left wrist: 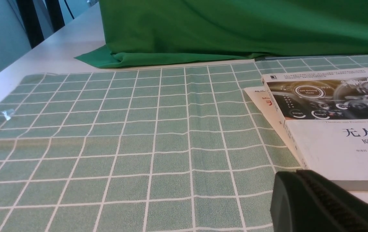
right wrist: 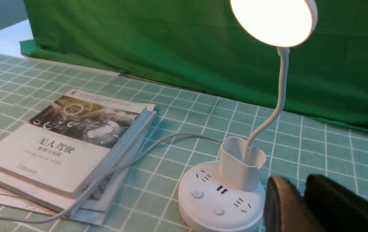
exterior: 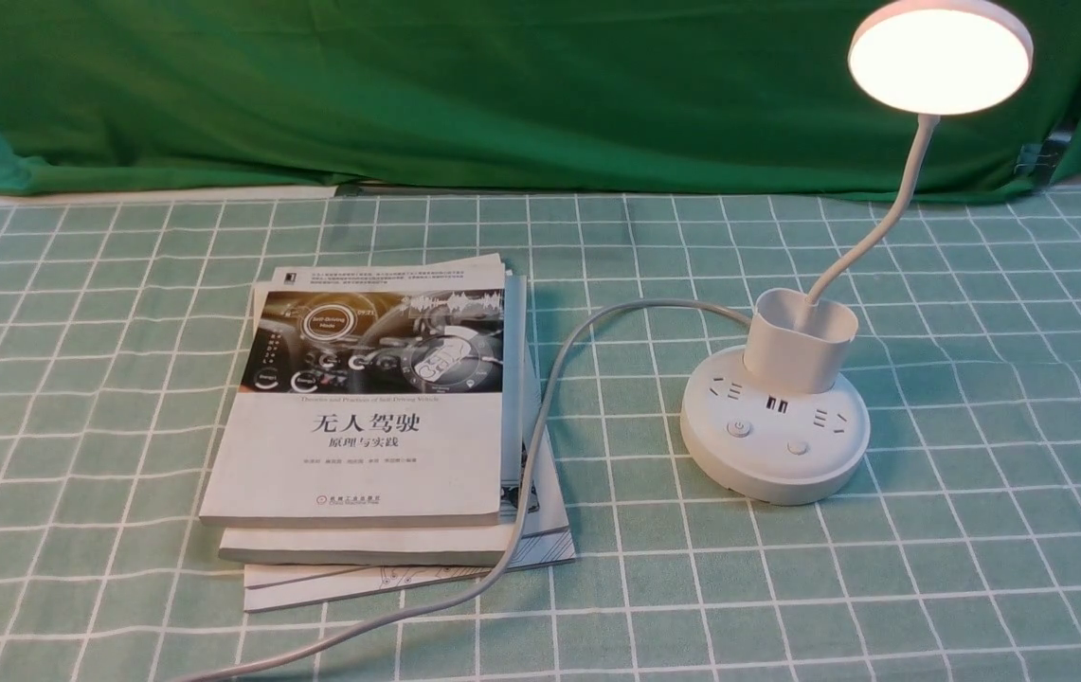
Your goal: Turn on the table lamp.
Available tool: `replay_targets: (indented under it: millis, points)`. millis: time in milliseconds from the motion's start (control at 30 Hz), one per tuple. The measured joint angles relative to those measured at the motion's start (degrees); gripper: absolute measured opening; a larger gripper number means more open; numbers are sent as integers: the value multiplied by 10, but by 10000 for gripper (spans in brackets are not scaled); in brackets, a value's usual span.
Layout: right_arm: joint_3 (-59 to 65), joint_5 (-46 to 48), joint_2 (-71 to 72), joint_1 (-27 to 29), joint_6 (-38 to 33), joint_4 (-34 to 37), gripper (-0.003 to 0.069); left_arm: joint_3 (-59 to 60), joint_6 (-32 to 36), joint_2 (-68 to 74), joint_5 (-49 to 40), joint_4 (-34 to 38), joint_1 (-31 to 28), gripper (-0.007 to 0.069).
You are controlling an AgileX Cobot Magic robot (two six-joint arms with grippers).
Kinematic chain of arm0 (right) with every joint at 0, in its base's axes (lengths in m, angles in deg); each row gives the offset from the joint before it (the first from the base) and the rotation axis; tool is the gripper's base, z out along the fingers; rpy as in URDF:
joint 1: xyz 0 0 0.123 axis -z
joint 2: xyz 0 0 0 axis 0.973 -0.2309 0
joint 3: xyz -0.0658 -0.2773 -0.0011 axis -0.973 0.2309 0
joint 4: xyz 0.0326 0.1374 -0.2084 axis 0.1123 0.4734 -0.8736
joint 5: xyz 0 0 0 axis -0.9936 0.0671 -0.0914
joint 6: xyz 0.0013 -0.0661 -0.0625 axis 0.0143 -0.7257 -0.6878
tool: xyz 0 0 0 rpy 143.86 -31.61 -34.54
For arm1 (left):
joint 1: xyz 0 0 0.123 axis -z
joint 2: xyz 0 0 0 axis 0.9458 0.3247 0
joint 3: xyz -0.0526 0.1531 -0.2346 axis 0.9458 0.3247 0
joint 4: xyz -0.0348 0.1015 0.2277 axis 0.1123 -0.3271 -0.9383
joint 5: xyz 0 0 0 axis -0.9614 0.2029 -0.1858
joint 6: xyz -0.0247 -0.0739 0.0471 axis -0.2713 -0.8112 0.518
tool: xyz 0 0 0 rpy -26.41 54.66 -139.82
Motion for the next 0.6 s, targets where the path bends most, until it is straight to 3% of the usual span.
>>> replay_targets:
  millis: [167,300,400,600]
  points:
    - [7,-17,0,0,0,-9,182,0,0,0,0,0,0,21]
    - [37,-66,31,6,1,-122,188,0,0,0,0,0,0,21]
    - [63,-77,80,27,8,-154,194,0,0,0,0,-3,0,21]
    - [151,-90,167,80,96,-165,203,0,0,0,0,-3,0,21]
